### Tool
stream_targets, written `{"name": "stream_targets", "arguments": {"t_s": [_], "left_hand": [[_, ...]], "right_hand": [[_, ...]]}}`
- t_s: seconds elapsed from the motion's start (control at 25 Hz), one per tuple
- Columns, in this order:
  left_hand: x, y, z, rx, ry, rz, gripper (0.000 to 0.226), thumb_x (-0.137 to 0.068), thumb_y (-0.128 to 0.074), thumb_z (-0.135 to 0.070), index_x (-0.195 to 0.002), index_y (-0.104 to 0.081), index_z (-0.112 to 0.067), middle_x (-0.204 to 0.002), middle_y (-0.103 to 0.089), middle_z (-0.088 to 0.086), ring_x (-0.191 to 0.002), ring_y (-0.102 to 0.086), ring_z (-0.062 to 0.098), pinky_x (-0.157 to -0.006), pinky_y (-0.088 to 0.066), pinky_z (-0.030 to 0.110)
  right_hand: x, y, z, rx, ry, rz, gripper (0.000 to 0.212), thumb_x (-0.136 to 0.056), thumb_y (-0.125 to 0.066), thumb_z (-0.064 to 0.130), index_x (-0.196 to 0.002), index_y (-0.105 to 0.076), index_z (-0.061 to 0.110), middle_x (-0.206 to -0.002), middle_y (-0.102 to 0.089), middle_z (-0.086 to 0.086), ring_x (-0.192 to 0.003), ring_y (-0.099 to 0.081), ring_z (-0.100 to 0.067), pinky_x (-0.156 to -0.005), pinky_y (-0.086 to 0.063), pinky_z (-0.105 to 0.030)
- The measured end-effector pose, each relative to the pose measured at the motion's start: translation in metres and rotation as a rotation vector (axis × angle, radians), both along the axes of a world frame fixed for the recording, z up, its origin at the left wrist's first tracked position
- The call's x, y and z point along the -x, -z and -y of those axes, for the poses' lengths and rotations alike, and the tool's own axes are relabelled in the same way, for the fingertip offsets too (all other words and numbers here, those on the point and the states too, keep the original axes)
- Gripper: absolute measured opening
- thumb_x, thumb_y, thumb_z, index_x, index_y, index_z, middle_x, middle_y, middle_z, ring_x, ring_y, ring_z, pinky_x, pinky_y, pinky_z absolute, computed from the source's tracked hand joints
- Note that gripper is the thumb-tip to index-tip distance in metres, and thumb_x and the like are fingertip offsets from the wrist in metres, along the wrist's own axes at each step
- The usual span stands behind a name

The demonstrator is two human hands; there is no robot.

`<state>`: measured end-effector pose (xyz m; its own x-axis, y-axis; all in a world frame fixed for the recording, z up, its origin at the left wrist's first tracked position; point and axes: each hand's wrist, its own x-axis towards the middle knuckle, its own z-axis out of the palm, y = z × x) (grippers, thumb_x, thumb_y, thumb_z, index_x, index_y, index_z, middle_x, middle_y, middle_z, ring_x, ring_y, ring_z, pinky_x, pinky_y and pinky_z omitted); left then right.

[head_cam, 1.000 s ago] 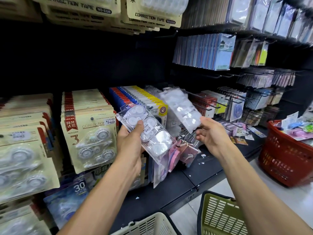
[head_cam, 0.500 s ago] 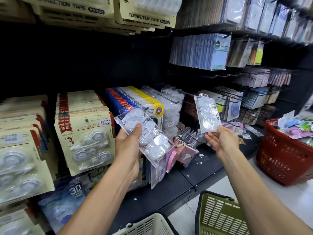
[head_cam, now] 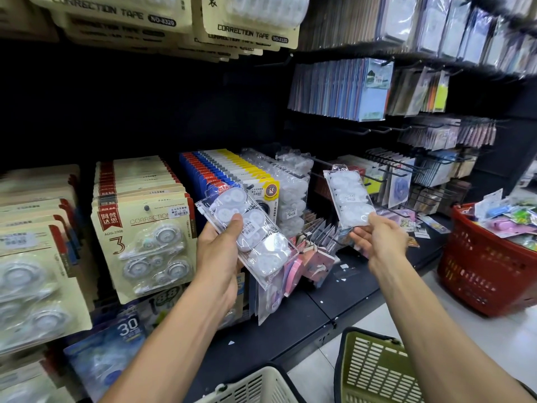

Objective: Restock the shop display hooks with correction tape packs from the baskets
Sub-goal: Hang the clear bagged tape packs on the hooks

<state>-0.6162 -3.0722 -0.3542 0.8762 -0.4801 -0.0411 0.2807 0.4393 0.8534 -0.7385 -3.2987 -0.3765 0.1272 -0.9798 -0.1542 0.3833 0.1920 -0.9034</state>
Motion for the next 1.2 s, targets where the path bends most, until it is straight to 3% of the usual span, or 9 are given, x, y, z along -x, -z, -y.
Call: {"name": "stream_targets", "arguments": {"t_s": [0.16,0.32,0.44,0.56,0.68,0.84,0.96,1.12,1.2], "left_hand": [[-0.001,0.000,-0.001,-0.015,-0.001,0.000,0.018,-0.101,-0.060,-0.011,-0.115,-0.068,-0.019,-0.107,-0.077,0.000,-0.088,-0.074,0.013,-0.085,-0.059,0.036],[0.000,-0.002,-0.003,-0.020,0.001,0.004,0.019,-0.101,-0.060,-0.011,-0.116,-0.068,-0.019,-0.110,-0.076,0.002,-0.094,-0.074,0.016,-0.088,-0.059,0.037],[0.000,-0.003,-0.004,-0.022,0.006,0.002,0.017,-0.101,-0.060,-0.010,-0.112,-0.068,-0.020,-0.104,-0.077,-0.001,-0.082,-0.074,0.010,-0.076,-0.062,0.031],[0.000,-0.006,-0.005,-0.030,0.010,-0.023,0.016,-0.101,-0.058,-0.008,-0.105,-0.068,-0.020,-0.099,-0.077,-0.002,-0.079,-0.073,0.013,-0.070,-0.061,0.032],[0.000,-0.007,-0.005,-0.041,0.026,-0.058,0.017,-0.101,-0.053,-0.009,-0.103,-0.066,-0.019,-0.097,-0.073,0.004,-0.087,-0.069,0.023,-0.076,-0.058,0.038],[0.008,-0.012,-0.003,0.045,0.094,-0.070,0.021,-0.104,-0.047,-0.010,-0.115,-0.064,-0.016,-0.117,-0.071,0.011,-0.105,-0.066,0.028,-0.093,-0.055,0.049],[0.010,-0.014,-0.003,0.095,0.131,-0.031,0.019,-0.105,-0.048,-0.010,-0.107,-0.065,-0.018,-0.106,-0.075,0.003,-0.095,-0.070,0.019,-0.088,-0.057,0.046],[0.010,-0.016,-0.006,-0.018,0.125,0.136,0.018,-0.102,-0.056,-0.010,-0.107,-0.069,-0.020,-0.097,-0.077,-0.007,-0.087,-0.072,0.008,-0.076,-0.061,0.029],[0.008,-0.013,-0.007,-0.190,0.100,0.307,0.029,-0.100,-0.061,-0.016,-0.127,-0.065,-0.028,-0.109,-0.074,-0.011,-0.100,-0.068,0.005,-0.087,-0.054,0.024]], "right_hand": [[-0.006,0.000,0.000,0.005,0.012,0.092,0.018,-0.094,-0.066,0.002,-0.101,-0.053,0.013,-0.111,-0.061,-0.023,-0.068,-0.069,-0.022,-0.053,-0.058,-0.024],[-0.006,-0.007,-0.007,-0.108,-0.307,0.356,0.062,-0.098,-0.050,-0.008,-0.153,-0.030,0.012,-0.155,-0.031,-0.024,-0.127,-0.052,-0.042,-0.108,-0.046,-0.048],[-0.007,-0.008,-0.011,-0.068,-0.353,0.285,0.073,-0.098,-0.048,-0.007,-0.159,-0.018,0.020,-0.160,-0.026,-0.020,-0.144,-0.034,-0.038,-0.118,-0.034,-0.048],[-0.007,-0.006,-0.008,-0.022,-0.340,0.217,0.060,-0.098,-0.049,-0.004,-0.153,-0.035,0.015,-0.150,-0.043,-0.017,-0.132,-0.048,-0.027,-0.113,-0.040,-0.042],[-0.005,-0.009,-0.012,0.098,-0.420,-0.028,0.035,-0.099,-0.054,0.004,-0.133,-0.056,0.012,-0.134,-0.062,-0.013,-0.110,-0.066,-0.029,-0.092,-0.055,-0.040],[-0.010,-0.016,-0.037,0.263,-0.982,-0.310,0.044,-0.090,-0.067,0.030,-0.129,-0.059,0.009,-0.121,-0.070,-0.014,-0.089,-0.073,-0.032,-0.075,-0.061,-0.040],[-0.019,-0.019,-0.051,0.280,-1.221,-0.327,0.037,-0.086,-0.068,0.021,-0.114,-0.055,0.002,-0.098,-0.063,-0.016,-0.066,-0.072,-0.023,-0.056,-0.058,-0.028],[-0.019,-0.020,-0.049,0.259,-1.107,-0.167,0.024,-0.086,-0.062,0.015,-0.106,-0.055,0.005,-0.077,-0.063,-0.010,-0.053,-0.067,-0.016,-0.050,-0.056,-0.025],[-0.015,-0.015,-0.041,0.248,-0.951,-0.088,0.017,-0.095,-0.055,0.011,-0.110,-0.057,0.004,-0.077,-0.065,-0.011,-0.053,-0.066,-0.014,-0.051,-0.056,-0.025]]}}
